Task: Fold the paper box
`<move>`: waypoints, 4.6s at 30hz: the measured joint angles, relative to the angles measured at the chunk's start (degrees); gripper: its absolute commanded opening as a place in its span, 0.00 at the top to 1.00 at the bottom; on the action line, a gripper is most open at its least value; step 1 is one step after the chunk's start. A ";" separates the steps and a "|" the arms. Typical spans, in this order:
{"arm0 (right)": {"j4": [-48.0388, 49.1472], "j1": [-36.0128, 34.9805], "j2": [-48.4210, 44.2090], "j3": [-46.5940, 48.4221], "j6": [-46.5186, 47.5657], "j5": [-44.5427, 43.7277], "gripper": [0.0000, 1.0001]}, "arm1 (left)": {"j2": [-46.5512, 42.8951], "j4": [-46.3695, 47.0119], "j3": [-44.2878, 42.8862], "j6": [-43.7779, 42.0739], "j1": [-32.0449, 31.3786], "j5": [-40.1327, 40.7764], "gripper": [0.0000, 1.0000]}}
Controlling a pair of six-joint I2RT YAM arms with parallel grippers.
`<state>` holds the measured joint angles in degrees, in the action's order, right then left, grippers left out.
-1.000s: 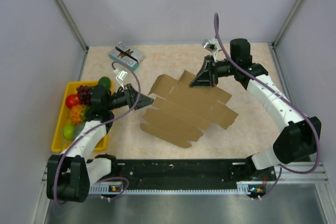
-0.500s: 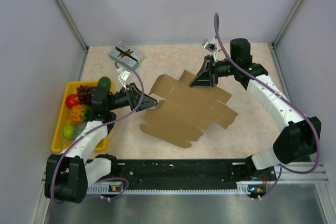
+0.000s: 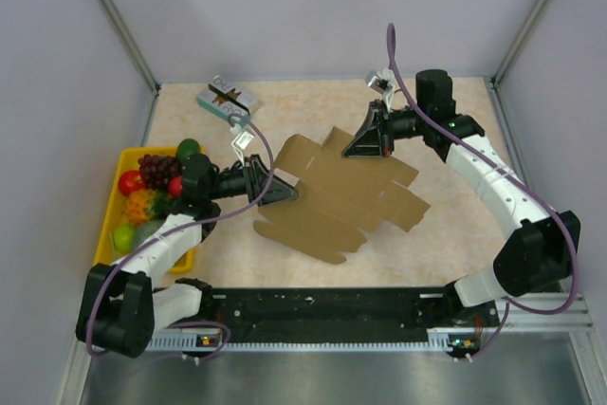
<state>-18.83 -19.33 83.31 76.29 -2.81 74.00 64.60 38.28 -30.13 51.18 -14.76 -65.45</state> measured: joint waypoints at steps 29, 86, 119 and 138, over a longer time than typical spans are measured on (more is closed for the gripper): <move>3.93 -2.62 -3.63 -2.95 -0.66 -11.39 1.00 | -5.51 -14.84 -2.01 -13.75 -2.12 12.79 0.84; 7.91 -24.50 1.92 -21.18 14.16 -81.26 0.96 | 14.64 9.16 1.86 -29.73 -16.83 51.15 0.55; 9.77 -24.55 -1.60 -21.20 11.08 -79.95 0.68 | 22.45 19.54 1.66 -39.41 -21.05 57.35 1.00; 8.74 -27.41 -6.34 -23.28 11.78 -83.52 1.00 | 22.58 26.64 6.75 -38.82 -21.18 57.61 0.91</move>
<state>-10.09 -46.74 76.97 53.01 8.97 -9.52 87.18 64.93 -23.38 12.36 -35.94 -7.84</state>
